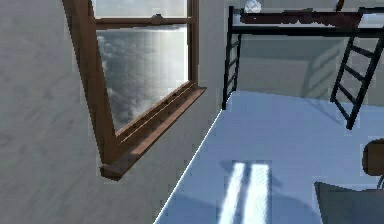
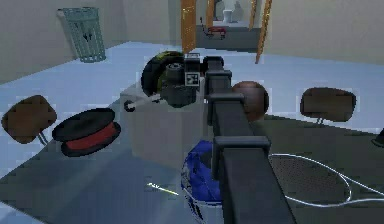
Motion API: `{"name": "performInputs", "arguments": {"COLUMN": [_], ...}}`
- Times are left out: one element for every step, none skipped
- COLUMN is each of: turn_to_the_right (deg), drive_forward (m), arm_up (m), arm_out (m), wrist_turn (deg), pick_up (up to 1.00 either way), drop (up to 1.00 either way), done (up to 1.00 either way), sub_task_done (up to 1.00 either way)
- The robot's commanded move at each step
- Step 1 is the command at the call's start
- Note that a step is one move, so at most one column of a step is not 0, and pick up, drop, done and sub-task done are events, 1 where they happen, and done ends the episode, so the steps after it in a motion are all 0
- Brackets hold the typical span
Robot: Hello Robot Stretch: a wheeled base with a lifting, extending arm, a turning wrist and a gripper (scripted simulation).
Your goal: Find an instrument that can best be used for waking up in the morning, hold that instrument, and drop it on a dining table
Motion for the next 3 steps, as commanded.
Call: {"name": "performInputs", "arguments": {"turn_to_the_right": [0.0, 0.0, 0.0], "drive_forward": [0.0, 0.0, 0.0], "arm_up": [0.0, 0.0, -0.32], "arm_out": [0.0, 0.0, 0.0], "wrist_turn": [45.0, 21.0, 0.0], "pick_up": [0.0, 0.0, 0.0], "drop": [0.0, 0.0, 0.0], "done": [0.0, 0.0, 0.0], "sub_task_done": [0.0, 0.0, 0.0]}}
